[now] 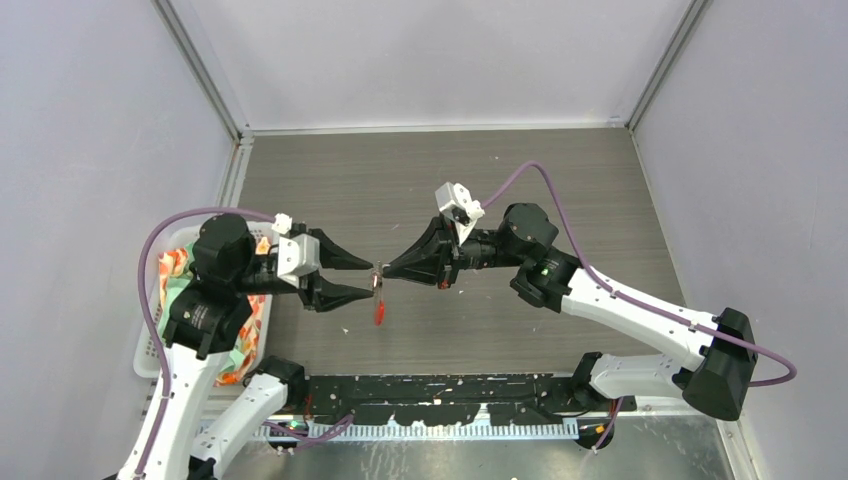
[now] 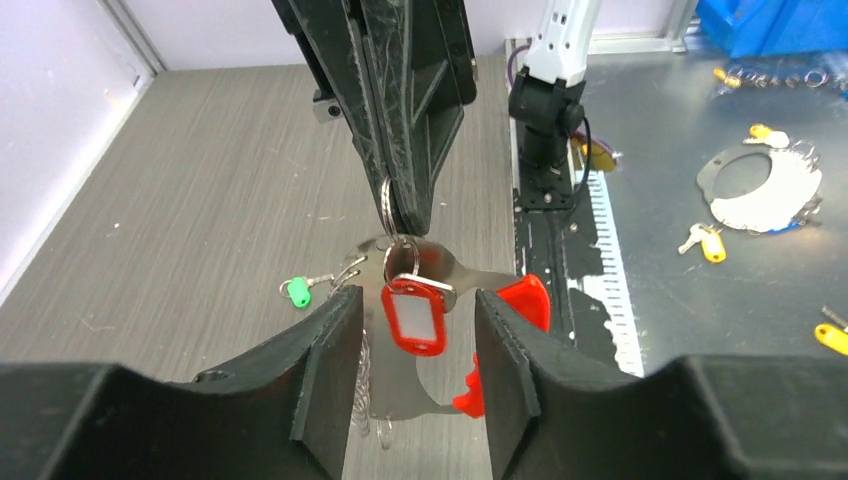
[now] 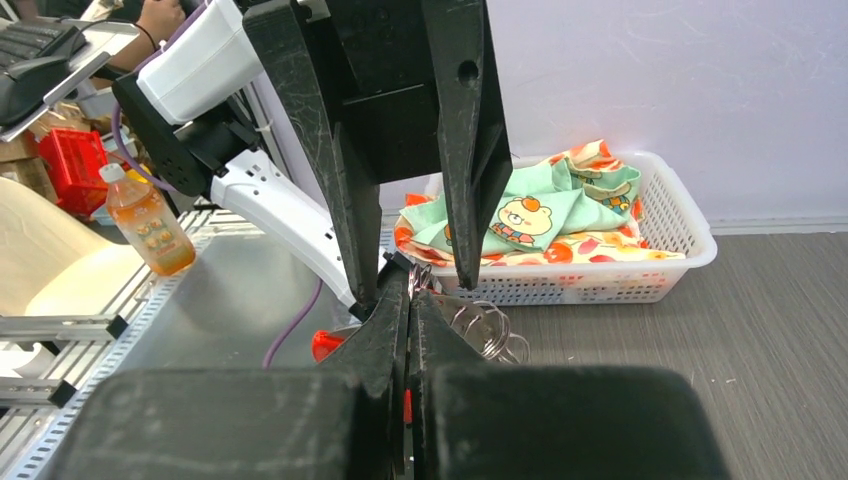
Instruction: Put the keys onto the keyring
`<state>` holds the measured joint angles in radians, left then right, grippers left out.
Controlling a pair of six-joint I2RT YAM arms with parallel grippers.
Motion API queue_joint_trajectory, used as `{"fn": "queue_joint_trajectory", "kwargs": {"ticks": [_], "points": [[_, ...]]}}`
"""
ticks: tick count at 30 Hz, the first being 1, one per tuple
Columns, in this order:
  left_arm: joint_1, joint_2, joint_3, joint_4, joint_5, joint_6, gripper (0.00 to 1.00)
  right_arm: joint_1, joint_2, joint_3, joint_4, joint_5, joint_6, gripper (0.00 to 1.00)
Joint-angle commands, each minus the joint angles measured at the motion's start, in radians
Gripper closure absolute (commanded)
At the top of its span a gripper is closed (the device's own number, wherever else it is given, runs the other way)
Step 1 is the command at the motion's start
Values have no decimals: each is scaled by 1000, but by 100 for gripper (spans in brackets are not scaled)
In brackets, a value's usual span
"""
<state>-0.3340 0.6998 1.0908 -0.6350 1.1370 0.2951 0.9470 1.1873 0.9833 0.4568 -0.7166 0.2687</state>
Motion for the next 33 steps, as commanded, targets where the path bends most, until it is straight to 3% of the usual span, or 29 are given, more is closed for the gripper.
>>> {"fn": "queue_joint_trajectory", "kwargs": {"ticks": [1, 4, 9, 14, 25, 30, 33], "points": [[-5, 7, 39, 99, 30, -117, 51, -3, -13, 9, 67, -19, 15, 99], [-5, 19, 71, 77, 37, -113, 46, -3, -2, 23, 49, -60, 14, 99], [-5, 39, 81, 77, 92, -145, 61, -4, 28, 94, -76, -117, -24, 99], [-5, 47, 74, 69, 107, -150, 62, -2, 32, 138, -160, -136, -67, 99], [-5, 65, 58, 48, 90, -122, 66, 2, 60, 172, -170, -165, -69, 99], [-5, 63, 32, 82, 111, -162, 73, 3, 73, 183, -162, -160, -69, 99], [-5, 60, 16, 71, 116, -161, 85, 4, 75, 186, -159, -153, -68, 99]]}}
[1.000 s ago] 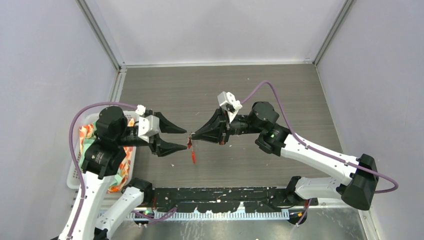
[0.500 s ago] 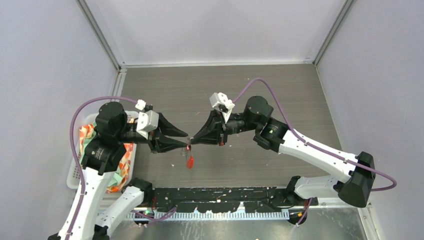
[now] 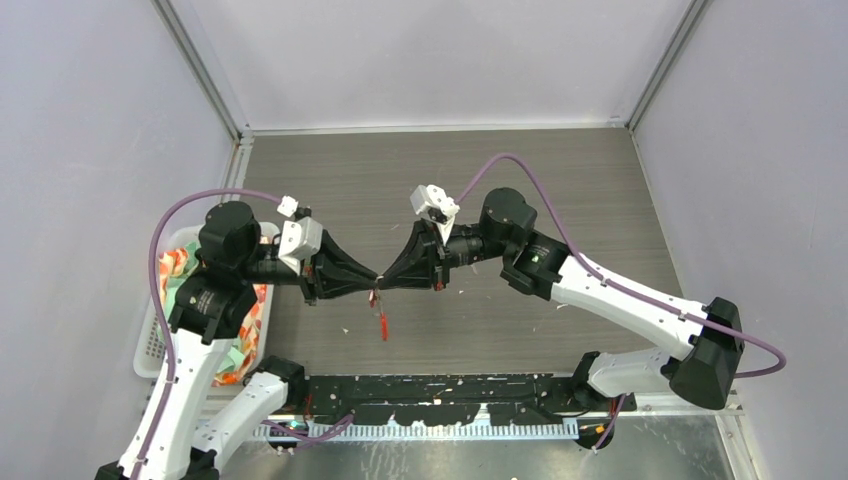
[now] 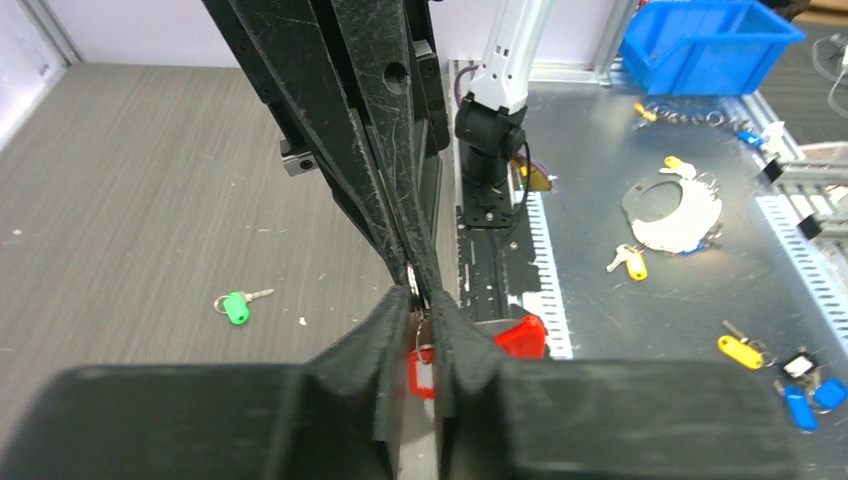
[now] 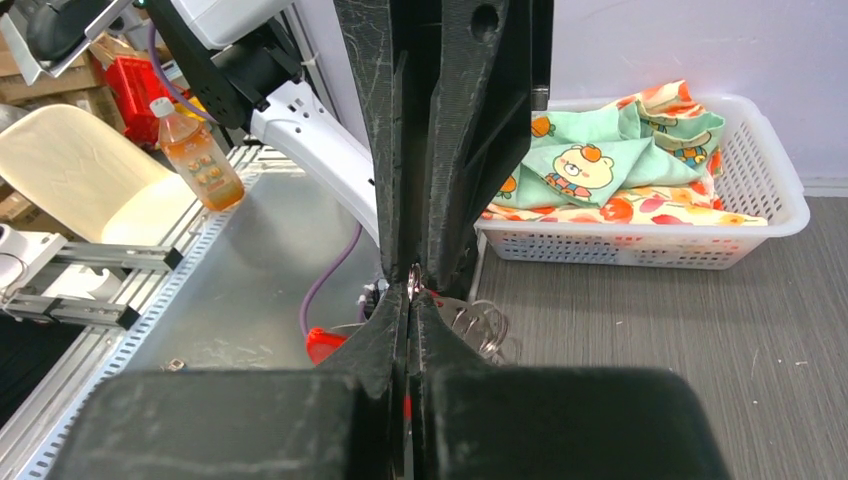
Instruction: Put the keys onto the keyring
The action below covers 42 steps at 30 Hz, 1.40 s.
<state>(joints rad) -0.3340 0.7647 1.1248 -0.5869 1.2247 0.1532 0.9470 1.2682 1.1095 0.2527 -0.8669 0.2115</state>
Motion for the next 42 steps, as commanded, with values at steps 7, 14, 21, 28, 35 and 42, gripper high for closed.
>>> {"fn": "queue_joint_trajectory", "kwargs": {"ticks": [7, 14, 21, 28, 35, 42], "points": [[-5, -25, -18, -104, -58, 103, 100, 4, -13, 68, 21, 17, -12, 99], [-5, -33, -9, -97, -121, 82, 100, 4, -11, 146, -204, 44, -80, 75], [-5, -33, -14, -98, -103, 42, 100, 4, 57, 394, -712, 112, -306, 54], [-5, -13, -2, -115, -98, 44, 100, 18, 210, 645, -1067, 162, -445, 55], [-5, 5, 7, -137, -88, 55, 100, 55, 242, 689, -1092, 164, -496, 62], [-5, 13, 9, -149, -77, 66, 100, 68, 229, 662, -1030, 162, -496, 66]]}}
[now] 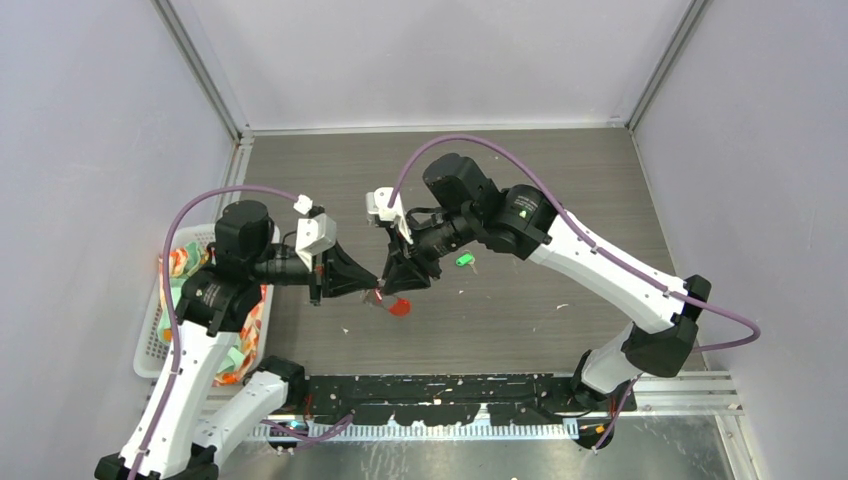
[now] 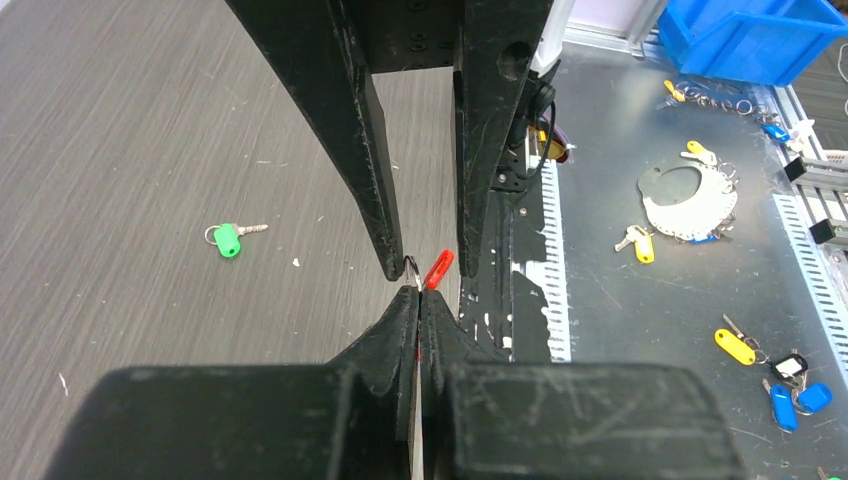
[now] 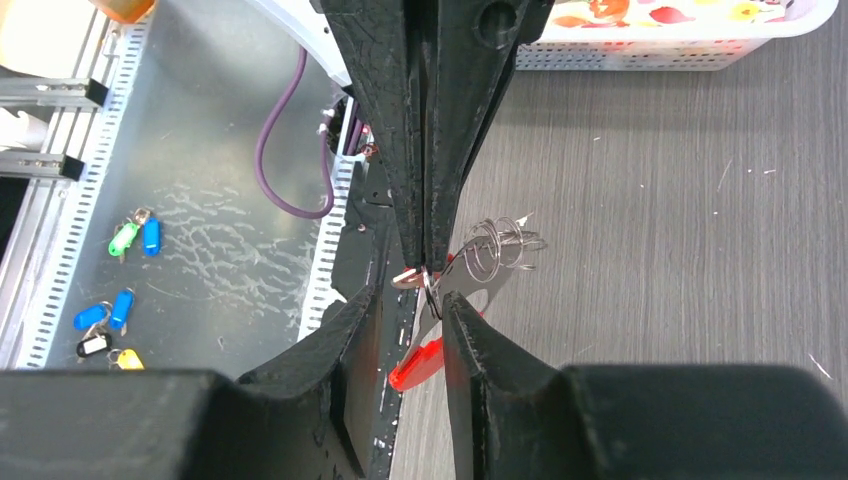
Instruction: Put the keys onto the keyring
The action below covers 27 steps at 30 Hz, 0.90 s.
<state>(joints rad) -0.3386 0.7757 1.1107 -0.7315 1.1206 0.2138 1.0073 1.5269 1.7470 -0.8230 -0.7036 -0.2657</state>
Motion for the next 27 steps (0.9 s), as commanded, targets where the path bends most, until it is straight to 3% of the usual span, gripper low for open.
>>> {"fn": "queue_joint_trajectory", "kwargs": {"ticks": [1, 9, 16, 27], "points": [[0, 2, 23, -6, 28, 6, 100, 10, -35, 14, 60, 6, -19, 66], [0, 9, 27, -10, 46, 4, 100, 14, -53, -3, 87, 27, -52, 67], [0, 11, 26, -9, 46, 3, 100, 21, -37, 12, 60, 2, -71, 80], [0, 11, 26, 21, 37, -30, 100, 38, -20, 26, 16, 65, -85, 87]]}}
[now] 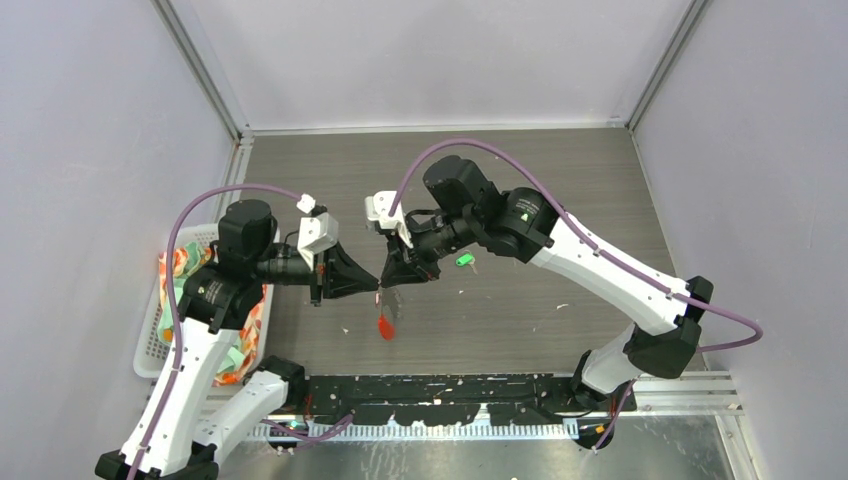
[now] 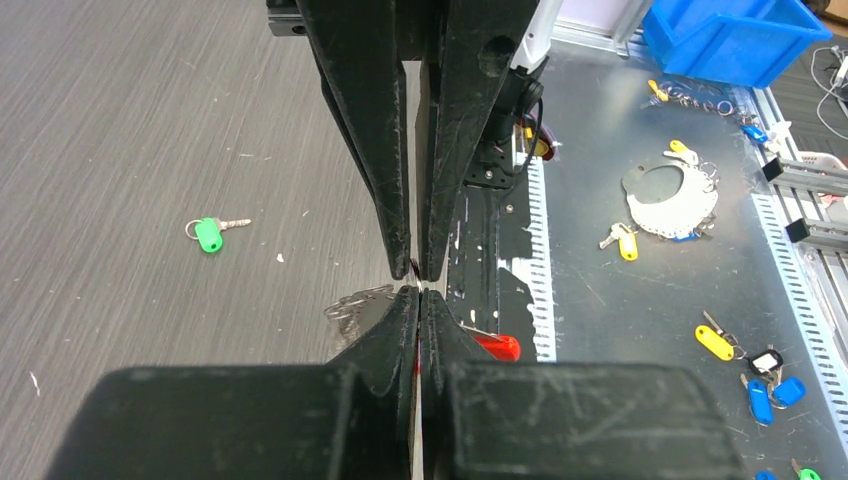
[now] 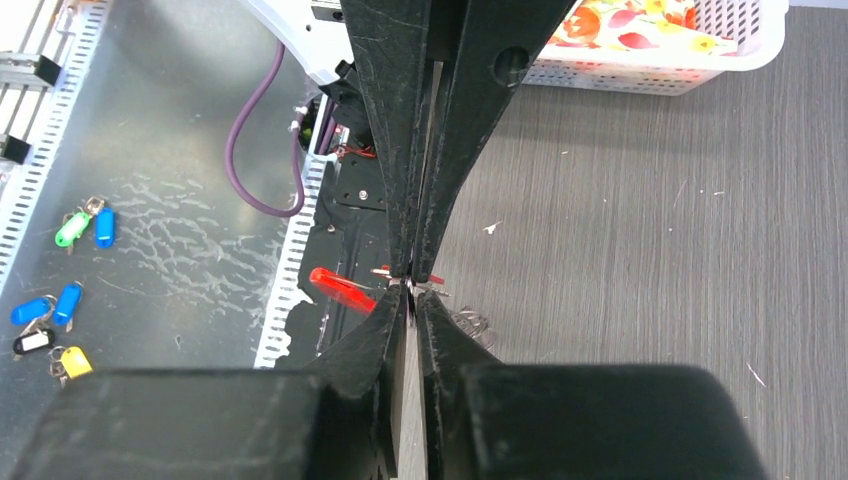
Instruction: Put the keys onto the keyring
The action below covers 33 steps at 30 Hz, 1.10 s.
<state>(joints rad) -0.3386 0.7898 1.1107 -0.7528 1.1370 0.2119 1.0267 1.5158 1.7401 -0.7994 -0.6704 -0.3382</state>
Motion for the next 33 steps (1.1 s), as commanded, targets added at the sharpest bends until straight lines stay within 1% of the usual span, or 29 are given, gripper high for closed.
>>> {"fn": "queue_joint_trajectory", "kwargs": {"ticks": [1, 5, 7, 11, 14, 16, 19, 25, 28, 31, 33], "points": [[0, -3, 26, 46, 21, -32, 100, 22, -10, 35, -4, 43, -11, 88], [0, -7, 22, 67, 17, -50, 100, 45, -9, 31, 7, 91, -10, 94], [0, -9, 19, 76, 11, -55, 100, 53, -8, 30, 10, 111, -7, 99], [0, -12, 17, 84, 9, -62, 100, 55, -22, 15, 46, 168, 24, 99], [0, -19, 17, 82, 2, -67, 100, 54, -78, -61, 128, 196, 50, 99], [0, -25, 24, 68, -21, -66, 80, 53, -138, -132, 225, 206, 78, 99], [0, -38, 29, 39, -29, -41, 66, 40, -210, -230, 347, 196, 120, 99], [0, -74, -1, 26, -52, 3, 61, 10, -280, -340, 487, 124, 202, 99], [0, -80, -17, 42, -42, 0, 53, 4, -298, -378, 552, 100, 236, 99], [0, -81, -38, 123, -43, -67, 50, 2, -301, -395, 587, 94, 255, 99], [0, -79, -48, 169, -29, -108, 51, 2, -298, -402, 602, 92, 265, 99]]}}
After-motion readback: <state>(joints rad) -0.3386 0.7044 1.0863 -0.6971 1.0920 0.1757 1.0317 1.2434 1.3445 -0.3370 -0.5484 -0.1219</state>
